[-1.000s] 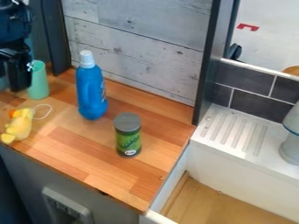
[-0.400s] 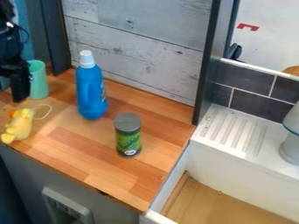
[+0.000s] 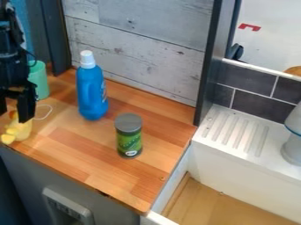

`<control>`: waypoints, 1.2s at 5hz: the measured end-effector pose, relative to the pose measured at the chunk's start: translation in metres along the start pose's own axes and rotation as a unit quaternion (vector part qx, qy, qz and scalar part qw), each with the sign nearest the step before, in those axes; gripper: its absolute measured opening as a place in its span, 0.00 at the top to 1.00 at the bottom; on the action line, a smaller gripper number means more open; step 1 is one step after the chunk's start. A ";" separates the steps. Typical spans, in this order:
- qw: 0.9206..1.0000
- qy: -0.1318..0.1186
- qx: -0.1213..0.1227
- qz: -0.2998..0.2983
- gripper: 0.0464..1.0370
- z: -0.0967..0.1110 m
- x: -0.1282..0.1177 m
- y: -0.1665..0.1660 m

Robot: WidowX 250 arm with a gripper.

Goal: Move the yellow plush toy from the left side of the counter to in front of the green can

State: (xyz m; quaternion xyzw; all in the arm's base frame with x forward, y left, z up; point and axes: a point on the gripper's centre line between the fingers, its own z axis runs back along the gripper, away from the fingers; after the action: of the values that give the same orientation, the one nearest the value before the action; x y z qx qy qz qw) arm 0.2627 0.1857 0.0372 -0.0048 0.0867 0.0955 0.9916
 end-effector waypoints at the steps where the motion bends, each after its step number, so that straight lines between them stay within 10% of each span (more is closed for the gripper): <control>1: 1.000 0.017 0.004 0.003 0.04 -0.013 0.002 0.002; 2: 1.000 0.027 0.001 0.010 0.09 -0.026 0.005 0.003; 4: 0.999 0.017 -0.020 0.024 0.50 -0.018 0.005 -0.004; 6: 0.996 -0.069 -0.018 -0.059 0.60 0.069 -0.015 -0.048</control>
State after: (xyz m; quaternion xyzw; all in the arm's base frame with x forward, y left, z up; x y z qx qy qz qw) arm 0.2689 0.1374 0.1076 -0.0208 0.0164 0.0385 0.9989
